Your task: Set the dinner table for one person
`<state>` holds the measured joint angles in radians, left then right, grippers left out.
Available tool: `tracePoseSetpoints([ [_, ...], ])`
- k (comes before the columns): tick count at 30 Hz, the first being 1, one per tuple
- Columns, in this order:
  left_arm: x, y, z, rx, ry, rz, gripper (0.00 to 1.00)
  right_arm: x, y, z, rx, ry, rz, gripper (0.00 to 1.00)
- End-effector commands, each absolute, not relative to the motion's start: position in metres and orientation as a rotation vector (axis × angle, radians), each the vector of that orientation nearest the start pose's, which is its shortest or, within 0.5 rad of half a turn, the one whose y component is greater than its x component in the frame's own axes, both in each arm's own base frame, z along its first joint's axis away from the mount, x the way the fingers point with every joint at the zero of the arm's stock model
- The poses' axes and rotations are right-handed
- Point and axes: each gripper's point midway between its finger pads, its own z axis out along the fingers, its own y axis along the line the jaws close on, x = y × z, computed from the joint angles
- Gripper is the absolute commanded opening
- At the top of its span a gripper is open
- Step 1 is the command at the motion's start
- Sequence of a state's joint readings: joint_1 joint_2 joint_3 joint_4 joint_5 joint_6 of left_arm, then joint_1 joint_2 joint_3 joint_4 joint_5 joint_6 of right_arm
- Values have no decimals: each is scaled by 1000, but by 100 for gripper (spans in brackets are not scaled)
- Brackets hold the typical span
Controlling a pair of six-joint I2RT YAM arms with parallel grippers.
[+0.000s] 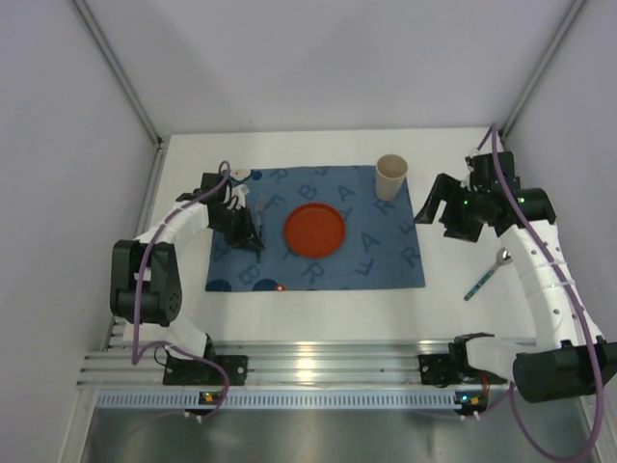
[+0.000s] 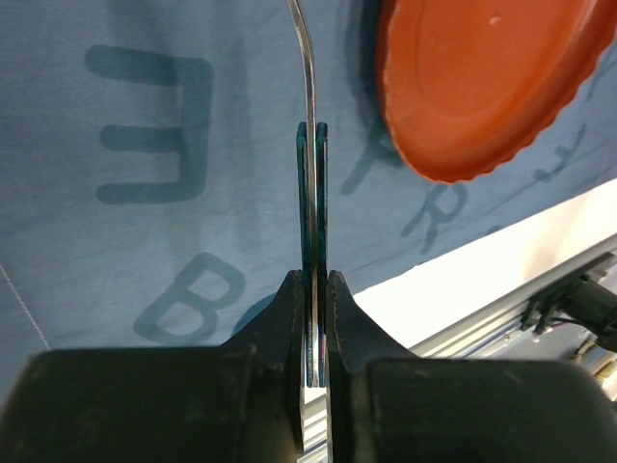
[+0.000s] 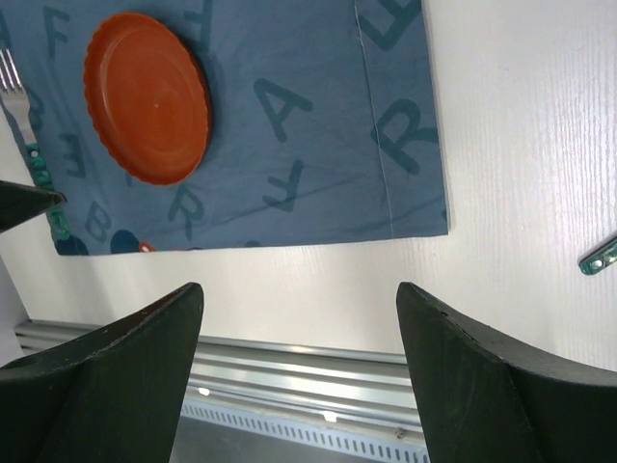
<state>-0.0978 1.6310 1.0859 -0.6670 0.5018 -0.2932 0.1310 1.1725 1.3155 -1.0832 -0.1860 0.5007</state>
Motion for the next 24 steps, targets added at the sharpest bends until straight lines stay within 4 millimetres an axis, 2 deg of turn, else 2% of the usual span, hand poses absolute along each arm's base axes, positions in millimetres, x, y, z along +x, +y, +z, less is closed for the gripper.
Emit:
tracePoseSetpoints([
  [1, 317, -118, 80, -102, 2773, -736, 0, 259, 92, 241, 343, 2490, 507, 81],
  [12, 315, -107, 57, -153, 2851, -640, 0, 258, 90, 235, 347, 2503, 488, 81],
  [20, 317, -97, 46, -198, 2890, -549, 23, 258, 88, 232, 347, 2507, 475, 81],
  [24, 317, -93, 45, -207, 2896, -528, 27, 258, 88, 231, 345, 2509, 471, 81],
])
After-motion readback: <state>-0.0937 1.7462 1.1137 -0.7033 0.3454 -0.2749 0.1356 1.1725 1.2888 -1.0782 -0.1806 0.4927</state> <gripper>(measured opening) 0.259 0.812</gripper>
